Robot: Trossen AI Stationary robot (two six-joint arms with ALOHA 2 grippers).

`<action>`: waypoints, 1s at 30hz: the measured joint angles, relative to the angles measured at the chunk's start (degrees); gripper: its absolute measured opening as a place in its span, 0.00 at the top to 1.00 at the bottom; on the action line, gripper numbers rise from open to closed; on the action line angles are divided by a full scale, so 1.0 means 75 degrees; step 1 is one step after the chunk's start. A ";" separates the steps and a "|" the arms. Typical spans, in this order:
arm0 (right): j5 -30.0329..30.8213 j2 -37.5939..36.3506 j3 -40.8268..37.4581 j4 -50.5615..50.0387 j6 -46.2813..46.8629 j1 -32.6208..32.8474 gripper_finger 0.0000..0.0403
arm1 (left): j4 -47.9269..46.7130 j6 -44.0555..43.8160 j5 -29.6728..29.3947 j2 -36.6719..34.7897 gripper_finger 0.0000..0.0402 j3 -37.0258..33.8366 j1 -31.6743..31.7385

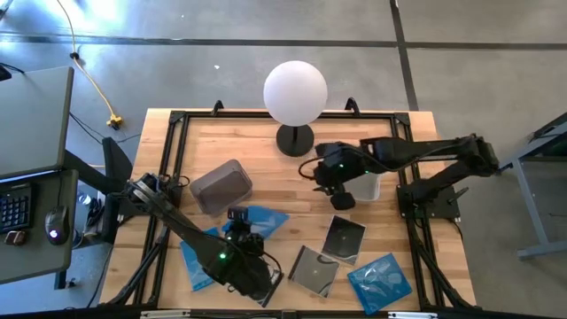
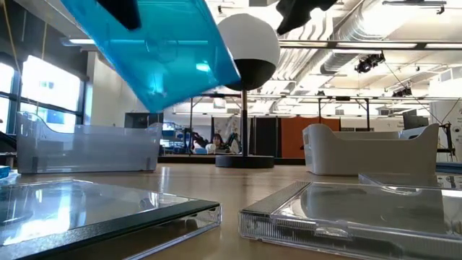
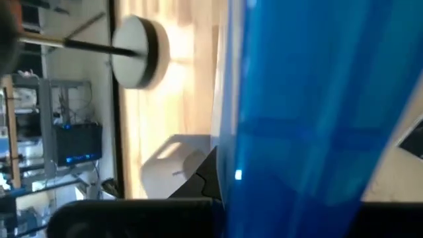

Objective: Pick & place jewel cases by type
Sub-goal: Put the top blue cd case into the black bin

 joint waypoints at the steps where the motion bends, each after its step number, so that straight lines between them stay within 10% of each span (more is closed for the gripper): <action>1: -0.0009 -0.0079 -0.0101 -0.0001 0.0055 0.0034 0.66 | 0.0025 0.0006 -0.0093 -0.0169 0.97 -0.0045 -0.0006; 18: -0.0052 -0.0366 -0.2096 0.2181 0.0565 0.0594 0.66 | 0.0223 -0.1433 0.0669 -0.5244 0.97 -0.5263 -0.0105; 25: -0.0056 -0.0372 -0.2775 0.4035 0.0272 0.0868 0.66 | 0.1192 0.1951 0.0471 -0.5593 0.96 -0.6831 -0.0102; 30: -0.0055 -0.0372 -0.3097 0.4742 0.0239 0.0935 0.66 | 0.1639 0.2333 0.0734 -0.5357 0.96 -0.6887 0.0291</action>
